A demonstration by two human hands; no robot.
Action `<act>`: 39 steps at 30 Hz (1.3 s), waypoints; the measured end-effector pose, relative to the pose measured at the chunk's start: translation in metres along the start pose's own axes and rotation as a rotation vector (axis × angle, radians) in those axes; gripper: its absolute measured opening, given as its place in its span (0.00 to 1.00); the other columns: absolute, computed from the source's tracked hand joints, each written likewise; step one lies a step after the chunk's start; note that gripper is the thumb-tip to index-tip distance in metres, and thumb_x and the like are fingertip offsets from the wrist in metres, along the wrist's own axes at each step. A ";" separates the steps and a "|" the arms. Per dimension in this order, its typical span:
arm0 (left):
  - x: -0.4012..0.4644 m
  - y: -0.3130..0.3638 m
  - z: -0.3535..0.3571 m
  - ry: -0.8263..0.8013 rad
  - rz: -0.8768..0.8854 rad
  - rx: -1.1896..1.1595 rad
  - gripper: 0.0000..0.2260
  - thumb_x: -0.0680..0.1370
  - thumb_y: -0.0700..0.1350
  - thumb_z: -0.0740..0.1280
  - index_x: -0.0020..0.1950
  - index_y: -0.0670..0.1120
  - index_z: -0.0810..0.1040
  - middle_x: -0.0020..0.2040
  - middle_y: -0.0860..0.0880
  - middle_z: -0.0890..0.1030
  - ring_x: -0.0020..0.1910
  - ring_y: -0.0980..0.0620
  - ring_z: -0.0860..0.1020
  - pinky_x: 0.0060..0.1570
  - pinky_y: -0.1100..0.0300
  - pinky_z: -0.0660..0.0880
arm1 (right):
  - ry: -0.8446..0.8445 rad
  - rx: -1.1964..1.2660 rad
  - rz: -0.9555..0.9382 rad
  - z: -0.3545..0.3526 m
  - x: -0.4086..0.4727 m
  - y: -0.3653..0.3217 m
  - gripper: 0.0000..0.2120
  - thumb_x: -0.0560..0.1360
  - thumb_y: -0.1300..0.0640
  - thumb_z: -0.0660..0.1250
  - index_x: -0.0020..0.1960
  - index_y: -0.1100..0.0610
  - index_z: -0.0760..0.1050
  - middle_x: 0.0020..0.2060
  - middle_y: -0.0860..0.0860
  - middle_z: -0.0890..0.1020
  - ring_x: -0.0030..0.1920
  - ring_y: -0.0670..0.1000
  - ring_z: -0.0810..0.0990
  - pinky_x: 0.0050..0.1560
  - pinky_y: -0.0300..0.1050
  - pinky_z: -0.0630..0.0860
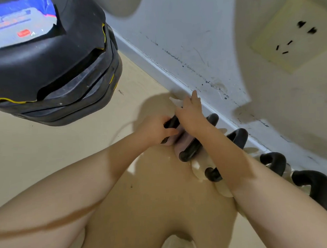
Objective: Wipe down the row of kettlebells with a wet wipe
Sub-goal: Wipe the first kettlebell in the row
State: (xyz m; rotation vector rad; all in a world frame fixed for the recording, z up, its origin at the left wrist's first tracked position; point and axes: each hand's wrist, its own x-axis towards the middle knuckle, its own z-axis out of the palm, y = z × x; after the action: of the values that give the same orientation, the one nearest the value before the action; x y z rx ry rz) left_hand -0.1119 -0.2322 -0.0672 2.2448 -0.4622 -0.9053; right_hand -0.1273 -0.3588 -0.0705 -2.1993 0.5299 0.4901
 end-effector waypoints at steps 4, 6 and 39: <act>0.003 -0.003 -0.003 -0.055 0.014 0.043 0.14 0.75 0.40 0.63 0.29 0.48 0.68 0.27 0.51 0.71 0.27 0.54 0.68 0.23 0.69 0.63 | 0.138 0.144 0.055 0.033 -0.021 -0.008 0.34 0.79 0.41 0.49 0.76 0.57 0.40 0.75 0.47 0.34 0.74 0.47 0.33 0.72 0.53 0.36; 0.005 -0.005 -0.003 -0.104 0.028 -0.010 0.09 0.76 0.40 0.64 0.35 0.46 0.72 0.30 0.50 0.73 0.30 0.54 0.70 0.25 0.70 0.64 | 0.206 0.252 0.114 0.035 -0.013 -0.011 0.34 0.79 0.40 0.48 0.76 0.54 0.37 0.75 0.46 0.35 0.76 0.48 0.38 0.73 0.53 0.39; -0.001 -0.054 -0.030 -0.387 0.129 -0.386 0.18 0.79 0.43 0.58 0.42 0.67 0.75 0.45 0.58 0.79 0.45 0.61 0.76 0.48 0.60 0.76 | 0.633 1.238 0.461 0.080 -0.026 -0.032 0.15 0.81 0.53 0.50 0.46 0.58 0.72 0.32 0.55 0.79 0.30 0.53 0.77 0.32 0.41 0.70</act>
State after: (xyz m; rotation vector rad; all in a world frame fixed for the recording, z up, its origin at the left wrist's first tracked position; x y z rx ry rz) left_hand -0.0866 -0.1793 -0.0882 1.6772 -0.5447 -1.2482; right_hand -0.1456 -0.2720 -0.0858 -0.9660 1.2635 -0.3159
